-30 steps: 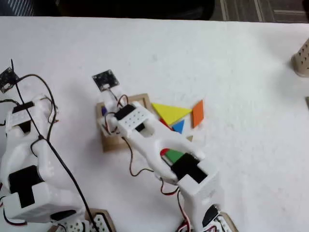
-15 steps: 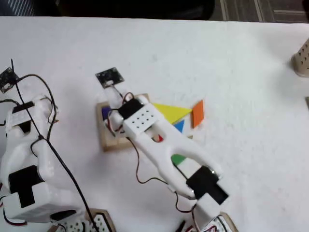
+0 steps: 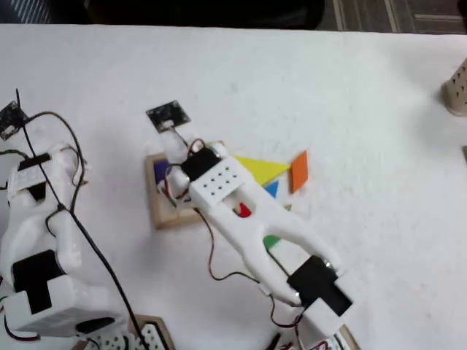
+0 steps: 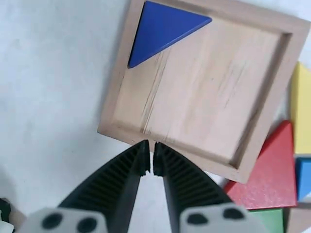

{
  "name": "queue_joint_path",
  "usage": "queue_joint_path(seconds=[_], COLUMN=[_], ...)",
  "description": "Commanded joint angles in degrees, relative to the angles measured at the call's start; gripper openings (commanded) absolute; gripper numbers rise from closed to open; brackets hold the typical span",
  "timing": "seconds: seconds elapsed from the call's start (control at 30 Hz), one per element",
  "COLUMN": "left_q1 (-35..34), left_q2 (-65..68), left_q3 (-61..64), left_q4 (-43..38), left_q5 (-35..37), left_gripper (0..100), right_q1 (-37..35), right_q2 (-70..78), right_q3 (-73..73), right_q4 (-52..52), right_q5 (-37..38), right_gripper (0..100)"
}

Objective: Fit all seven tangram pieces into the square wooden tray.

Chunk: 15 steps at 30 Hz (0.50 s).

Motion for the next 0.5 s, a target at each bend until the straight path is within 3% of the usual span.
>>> queue_joint_path(seconds=[0.0,0.47], left_q1=[-0.31,-0.31], left_q2=[-0.13,-0.13], left_q3=[-1.93,-1.93], left_q4=[-1.14,-1.14], left_q5=[0.18,0.18], left_gripper=[5,5], right_q1=[-1.36,-3.65], right_q2=[-3.30,-3.30], right_q3=[-2.37,-2.37], right_q4=[1.45,7.43], right_q5=[0.62,0.70], right_gripper=[1.8,1.8])
